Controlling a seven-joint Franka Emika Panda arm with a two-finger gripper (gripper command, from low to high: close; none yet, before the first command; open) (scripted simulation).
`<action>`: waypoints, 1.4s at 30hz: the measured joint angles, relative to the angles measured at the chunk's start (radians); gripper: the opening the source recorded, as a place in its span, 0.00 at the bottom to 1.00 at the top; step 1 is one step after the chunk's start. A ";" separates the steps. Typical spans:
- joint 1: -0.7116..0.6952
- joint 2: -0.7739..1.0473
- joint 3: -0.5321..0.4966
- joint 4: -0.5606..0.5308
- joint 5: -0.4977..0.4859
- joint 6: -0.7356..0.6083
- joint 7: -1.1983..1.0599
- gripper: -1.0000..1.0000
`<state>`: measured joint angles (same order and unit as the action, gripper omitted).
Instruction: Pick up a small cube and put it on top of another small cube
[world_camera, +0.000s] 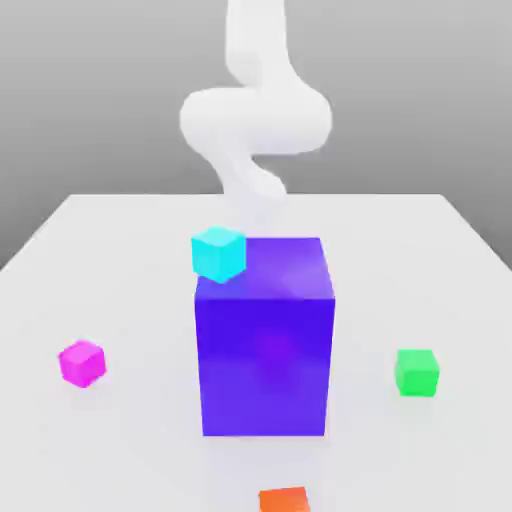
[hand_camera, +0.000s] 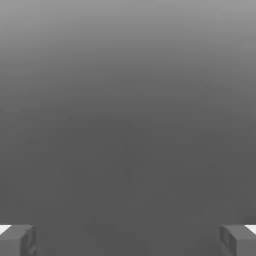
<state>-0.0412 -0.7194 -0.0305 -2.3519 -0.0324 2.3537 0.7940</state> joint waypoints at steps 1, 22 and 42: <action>-0.021 0.039 -0.016 -0.024 -0.014 0.026 -0.004 0.50; -0.391 0.821 -0.309 -0.447 0.181 0.546 -0.397 0.50; -0.487 0.791 -0.229 -0.455 0.110 0.526 -0.350 0.00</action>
<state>-0.5282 0.0717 -0.2594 -2.8065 0.0779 2.8797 0.4440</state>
